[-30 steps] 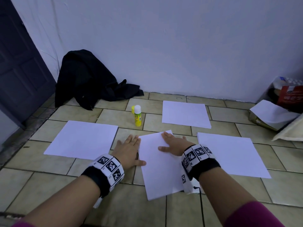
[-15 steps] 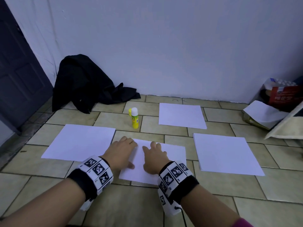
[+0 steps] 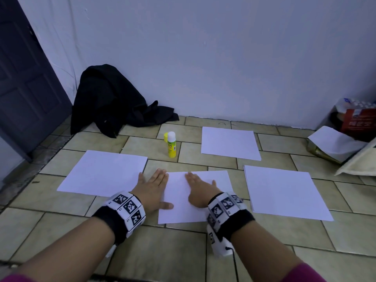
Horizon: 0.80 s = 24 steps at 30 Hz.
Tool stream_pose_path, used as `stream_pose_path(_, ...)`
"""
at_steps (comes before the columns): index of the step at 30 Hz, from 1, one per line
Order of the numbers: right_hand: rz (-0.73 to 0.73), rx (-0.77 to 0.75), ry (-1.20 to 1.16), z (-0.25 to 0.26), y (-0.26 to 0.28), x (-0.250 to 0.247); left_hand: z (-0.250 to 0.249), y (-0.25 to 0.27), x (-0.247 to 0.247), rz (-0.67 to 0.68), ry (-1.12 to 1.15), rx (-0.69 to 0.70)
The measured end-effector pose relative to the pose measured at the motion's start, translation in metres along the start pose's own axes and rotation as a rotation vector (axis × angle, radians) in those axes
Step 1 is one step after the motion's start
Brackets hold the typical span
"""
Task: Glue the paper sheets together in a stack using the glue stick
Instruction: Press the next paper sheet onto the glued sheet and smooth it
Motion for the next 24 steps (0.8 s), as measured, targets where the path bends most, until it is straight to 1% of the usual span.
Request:
stream_pose_path(2, 0.005, 0.087, -0.058, -0.034, 0.003, -0.005, 0.000, 0.001, 0.001, 0.003, 0.018, 0.005)
stream_pose_path(5, -0.041, 0.230, -0.103, -0.090, 0.010, -0.013, 0.001, 0.001, 0.002, 0.006, 0.029, 0.011)
stream_pose_path(6, -0.048, 0.252, -0.106, -0.102, 0.011, -0.014, 0.002, 0.001, 0.002, 0.008, 0.029, 0.010)
stream_pose_path(8, -0.045, 0.243, -0.092, -0.110, 0.014, -0.013, 0.002, 0.001, 0.001, 0.006, 0.015, 0.012)
stream_pose_path(11, -0.074, 0.242, -0.007, -0.102, 0.013, -0.015, 0.000, 0.004, -0.005, 0.002, -0.049, 0.012)
stream_pose_path(13, -0.148, 0.282, 0.075, -0.095, 0.015, -0.021, -0.002, 0.006, -0.015, -0.026, -0.095, 0.001)
stream_pose_path(15, -0.272, 0.334, 0.188, -0.087, 0.024, -0.031, -0.007, 0.008, -0.032, -0.123, -0.126, -0.012)
stream_pose_path(17, -0.393, 0.316, 0.287, -0.072, 0.032, -0.038, -0.014, 0.012, -0.047, -0.255, -0.146, 0.006)
stream_pose_path(19, -0.413, 0.243, 0.237, -0.055, 0.029, -0.033, -0.028, 0.017, -0.053, -0.361, -0.071, 0.120)
stream_pose_path(20, -0.402, 0.207, 0.187, -0.048, 0.024, -0.028, -0.036, 0.017, -0.050, -0.371, -0.020, 0.201)
stream_pose_path(21, -0.390, 0.177, 0.138, -0.042, 0.019, -0.024, -0.044, 0.016, -0.044, -0.354, 0.005, 0.273)
stream_pose_path(22, -0.383, 0.147, 0.092, -0.036, 0.015, -0.022, -0.051, 0.016, -0.039, -0.329, 0.006, 0.316)
stream_pose_path(24, -0.347, 0.103, 0.025, -0.026, 0.006, -0.017, -0.057, 0.017, -0.038, -0.329, 0.004, 0.335)
Point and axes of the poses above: each hand's wrist, its own y-axis away from the middle knuckle, its own x-axis out of the palm, z = x × y, the point moved 9 cm from there along -y, towards the middle knuckle
